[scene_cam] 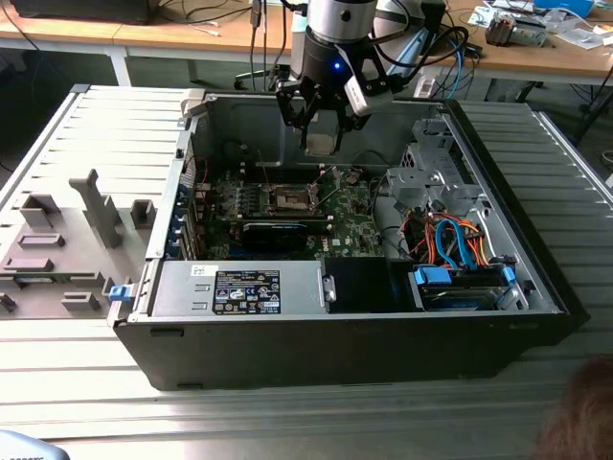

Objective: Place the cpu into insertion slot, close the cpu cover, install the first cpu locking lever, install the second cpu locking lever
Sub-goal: 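Place the cpu into insertion slot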

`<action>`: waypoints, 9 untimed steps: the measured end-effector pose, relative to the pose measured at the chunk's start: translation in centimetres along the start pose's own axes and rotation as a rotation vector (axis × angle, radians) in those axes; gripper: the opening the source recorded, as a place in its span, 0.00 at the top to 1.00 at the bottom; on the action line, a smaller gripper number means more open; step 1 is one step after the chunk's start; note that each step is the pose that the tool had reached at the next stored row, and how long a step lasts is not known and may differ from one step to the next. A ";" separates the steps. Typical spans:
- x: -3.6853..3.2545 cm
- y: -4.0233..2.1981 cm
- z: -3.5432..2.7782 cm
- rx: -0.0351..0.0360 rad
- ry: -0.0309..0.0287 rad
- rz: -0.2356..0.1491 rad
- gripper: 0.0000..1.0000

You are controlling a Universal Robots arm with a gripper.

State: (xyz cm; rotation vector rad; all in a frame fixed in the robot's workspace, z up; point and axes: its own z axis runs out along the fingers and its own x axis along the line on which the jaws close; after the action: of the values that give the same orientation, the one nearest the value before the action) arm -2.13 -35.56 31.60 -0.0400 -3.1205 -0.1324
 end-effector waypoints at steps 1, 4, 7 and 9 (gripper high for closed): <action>0.00 0.00 0.00 0.0007 0.0001 0.000 0.46; 0.00 0.00 0.01 0.0021 0.0000 0.000 0.46; 0.00 0.00 0.02 0.0043 0.0000 0.000 0.46; 0.00 0.00 0.02 0.0055 0.0000 0.000 0.46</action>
State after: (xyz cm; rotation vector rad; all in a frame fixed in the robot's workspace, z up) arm -2.13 -35.56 31.59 -0.0401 -3.1208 -0.1239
